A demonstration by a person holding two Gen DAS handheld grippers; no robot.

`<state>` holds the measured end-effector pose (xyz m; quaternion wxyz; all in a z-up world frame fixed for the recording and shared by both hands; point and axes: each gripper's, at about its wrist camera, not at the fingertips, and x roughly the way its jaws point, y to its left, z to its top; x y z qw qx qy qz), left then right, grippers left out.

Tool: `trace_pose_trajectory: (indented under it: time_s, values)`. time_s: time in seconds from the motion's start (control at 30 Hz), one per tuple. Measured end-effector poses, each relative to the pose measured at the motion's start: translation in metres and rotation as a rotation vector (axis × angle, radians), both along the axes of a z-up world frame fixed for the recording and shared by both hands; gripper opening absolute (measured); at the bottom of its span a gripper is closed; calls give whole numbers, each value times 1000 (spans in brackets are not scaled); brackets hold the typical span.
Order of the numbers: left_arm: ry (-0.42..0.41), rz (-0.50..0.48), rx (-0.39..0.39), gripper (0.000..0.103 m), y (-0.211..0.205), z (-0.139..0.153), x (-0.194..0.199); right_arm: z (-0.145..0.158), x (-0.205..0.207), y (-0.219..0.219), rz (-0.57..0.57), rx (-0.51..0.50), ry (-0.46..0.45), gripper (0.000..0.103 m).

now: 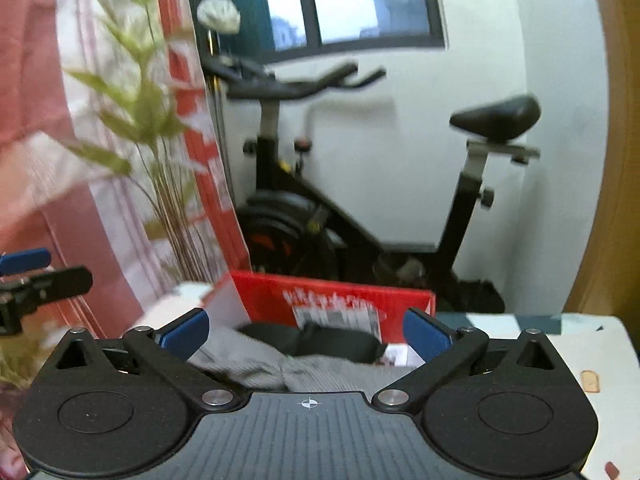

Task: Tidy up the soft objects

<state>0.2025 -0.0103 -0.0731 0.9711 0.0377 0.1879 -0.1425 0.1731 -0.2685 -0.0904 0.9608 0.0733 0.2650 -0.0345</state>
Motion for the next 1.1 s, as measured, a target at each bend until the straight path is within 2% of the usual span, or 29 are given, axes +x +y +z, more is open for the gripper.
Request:
trace_pose_trajectory:
  time_s: [0.1, 0.2, 0.33, 0.43, 0.57, 0.63, 0.93, 1.1]
  values:
    - [-61, 59, 51, 103, -4, 20, -31, 27, -23, 7, -13, 7, -50, 103]
    - [-93, 73, 45, 103, -3, 39, -56, 52, -48, 18, -64, -18, -87, 103]
    - [-132, 98, 39, 103, -3, 60, -92, 78, -80, 32, -125, -24, -86, 103]
    - [-146, 90, 15, 103, 1, 73, -118, 97, -107, 42, -115, -27, -102, 103]
    - [-152, 62, -64, 103, 12, 88, -154, 119, -146, 64, -105, -75, -160, 103]
    - [-153, 83, -67, 103, 14, 92, -166, 128, -164, 76, -95, -88, -185, 103]
    - [-192, 155, -47, 103, 21, 101, -228, 139, -220, 107, -87, -84, -232, 103]
    - [-207, 180, -26, 103, 24, 101, -245, 136, -233, 111, -97, -96, -237, 103]
